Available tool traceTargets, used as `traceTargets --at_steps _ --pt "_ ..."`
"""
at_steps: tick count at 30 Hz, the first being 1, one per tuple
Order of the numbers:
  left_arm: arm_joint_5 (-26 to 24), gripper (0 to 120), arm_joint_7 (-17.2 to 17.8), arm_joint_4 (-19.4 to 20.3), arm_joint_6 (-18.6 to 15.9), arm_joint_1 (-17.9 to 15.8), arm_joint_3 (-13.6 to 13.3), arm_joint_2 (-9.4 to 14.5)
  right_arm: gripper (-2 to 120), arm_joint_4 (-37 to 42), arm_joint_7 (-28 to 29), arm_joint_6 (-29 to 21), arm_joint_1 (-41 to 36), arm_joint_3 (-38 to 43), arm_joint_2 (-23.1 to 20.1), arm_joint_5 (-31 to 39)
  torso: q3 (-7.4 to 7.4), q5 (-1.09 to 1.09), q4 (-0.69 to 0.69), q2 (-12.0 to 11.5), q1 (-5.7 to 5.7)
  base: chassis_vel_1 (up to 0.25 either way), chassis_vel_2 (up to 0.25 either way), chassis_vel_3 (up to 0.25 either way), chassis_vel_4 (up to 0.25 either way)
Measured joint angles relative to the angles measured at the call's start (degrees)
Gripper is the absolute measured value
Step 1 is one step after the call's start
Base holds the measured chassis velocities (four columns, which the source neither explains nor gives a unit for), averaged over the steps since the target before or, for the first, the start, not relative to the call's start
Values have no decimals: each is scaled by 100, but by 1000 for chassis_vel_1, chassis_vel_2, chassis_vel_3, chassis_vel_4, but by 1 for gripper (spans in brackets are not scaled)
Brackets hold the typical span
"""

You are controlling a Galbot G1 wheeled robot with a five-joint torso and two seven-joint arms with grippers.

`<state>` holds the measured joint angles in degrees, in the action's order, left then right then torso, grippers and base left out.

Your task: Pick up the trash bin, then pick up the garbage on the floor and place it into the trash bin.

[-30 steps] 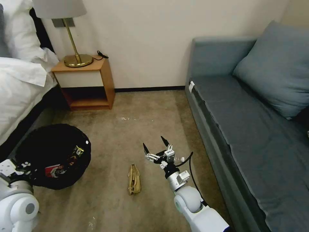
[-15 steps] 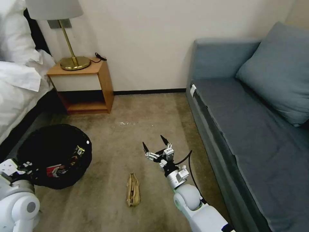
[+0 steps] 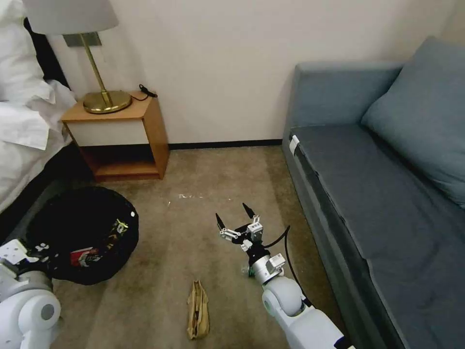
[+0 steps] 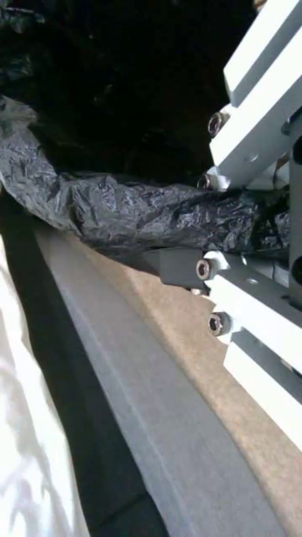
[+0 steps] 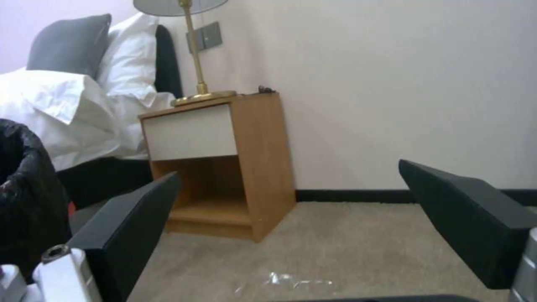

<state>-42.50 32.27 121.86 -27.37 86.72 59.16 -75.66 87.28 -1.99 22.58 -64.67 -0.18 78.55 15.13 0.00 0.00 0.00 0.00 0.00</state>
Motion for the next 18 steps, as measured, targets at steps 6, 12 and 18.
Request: traceTargets --at_steps 6,12,18 --pt "5 4 -1 9 0 11 -1 -12 100 0 3 11 -1 8 8 -15 0 0 0 0 0 -116 112 110 -114" --pt "11 4 -3 -9 0 1 -42 -13 100 -95 28 18 74 -2 71 -98 0 0 -1 0 0 -101 109 112 -110" --pt "17 4 -14 -34 -4 12 -61 36 100 -131 120 -31 212 -85 186 -154 0 0 0 0 0 -47 51 58 -50"
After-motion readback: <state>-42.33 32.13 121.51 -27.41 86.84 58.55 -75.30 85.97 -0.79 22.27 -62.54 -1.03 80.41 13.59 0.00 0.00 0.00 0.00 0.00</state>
